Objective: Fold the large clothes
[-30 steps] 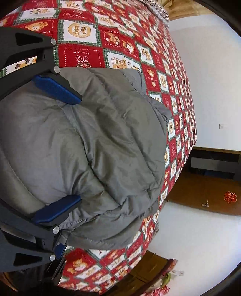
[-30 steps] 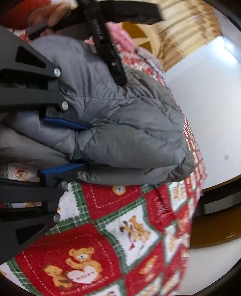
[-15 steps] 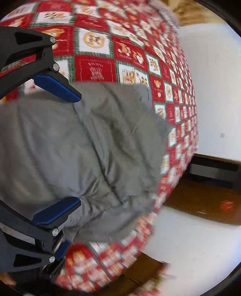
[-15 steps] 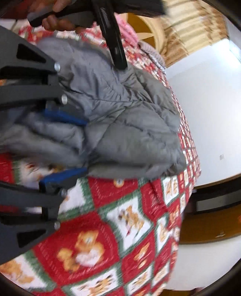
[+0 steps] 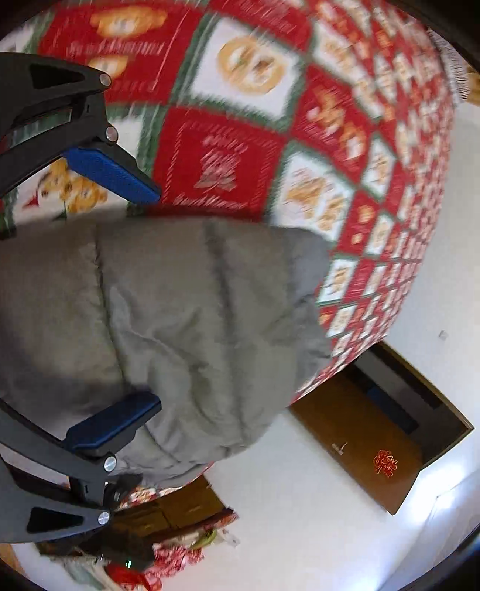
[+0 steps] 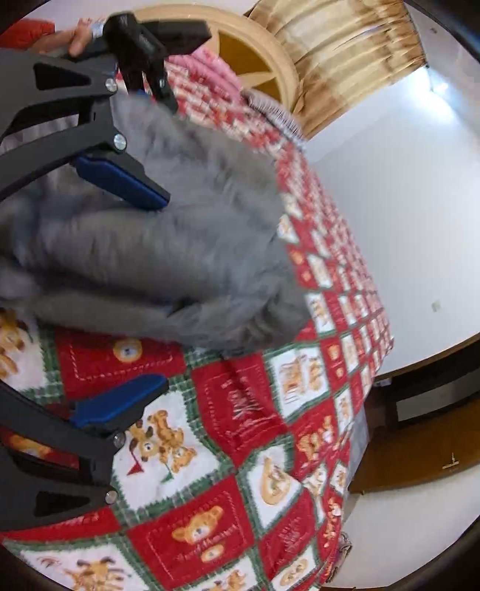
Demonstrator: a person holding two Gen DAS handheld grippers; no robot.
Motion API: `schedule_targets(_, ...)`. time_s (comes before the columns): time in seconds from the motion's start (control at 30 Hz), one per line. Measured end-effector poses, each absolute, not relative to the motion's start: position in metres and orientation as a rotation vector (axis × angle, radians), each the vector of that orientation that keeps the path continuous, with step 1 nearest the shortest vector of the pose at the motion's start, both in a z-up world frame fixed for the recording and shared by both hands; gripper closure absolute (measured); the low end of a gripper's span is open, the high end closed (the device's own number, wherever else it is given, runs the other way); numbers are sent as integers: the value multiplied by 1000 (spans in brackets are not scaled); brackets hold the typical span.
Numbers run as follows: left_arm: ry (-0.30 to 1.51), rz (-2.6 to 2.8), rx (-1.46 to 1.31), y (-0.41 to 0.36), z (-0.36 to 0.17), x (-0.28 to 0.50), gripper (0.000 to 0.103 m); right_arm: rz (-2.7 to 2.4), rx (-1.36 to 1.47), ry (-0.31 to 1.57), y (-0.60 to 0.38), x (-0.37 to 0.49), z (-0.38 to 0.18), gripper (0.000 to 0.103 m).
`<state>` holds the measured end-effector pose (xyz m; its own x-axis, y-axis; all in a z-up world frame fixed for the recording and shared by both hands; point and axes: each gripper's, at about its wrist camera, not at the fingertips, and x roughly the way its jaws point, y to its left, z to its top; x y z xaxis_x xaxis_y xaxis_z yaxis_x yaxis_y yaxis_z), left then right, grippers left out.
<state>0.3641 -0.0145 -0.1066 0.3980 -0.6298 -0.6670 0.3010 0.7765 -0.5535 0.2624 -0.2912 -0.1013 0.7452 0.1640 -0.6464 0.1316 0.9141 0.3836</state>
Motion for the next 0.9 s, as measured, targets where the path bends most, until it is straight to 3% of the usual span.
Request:
schedule_targets(0.27, 1021, -747, -460, -17, -126, 382, 1, 196, 497, 770, -281, 272, -141, 8)
schedule_targets(0.4, 1003, -762, -401, -27, -125, 386, 1, 206, 514, 746, -282, 279, -149, 1)
schedule_targets(0.53, 971, -727, -315, -40, -124, 380, 1, 166, 430, 768, -260, 290, -153, 1)
schedule_targets(0.57, 966, -715, -295, -42, -124, 379, 3, 168, 415, 782, -258, 293, -145, 3)
schedule_targets(0.63, 955, -700, -266, -42, -121, 373, 12, 206, 415, 793, -253, 287, -141, 30)
schedule_targets(0.7, 939, -701, -244, -42, -118, 364, 23, 252, 451, 803, -248, 279, -142, 47)
schedule_targets(0.9, 915, -648, -184, -41, -104, 326, 40, 249, 510, 794, -235, 245, -143, 61)
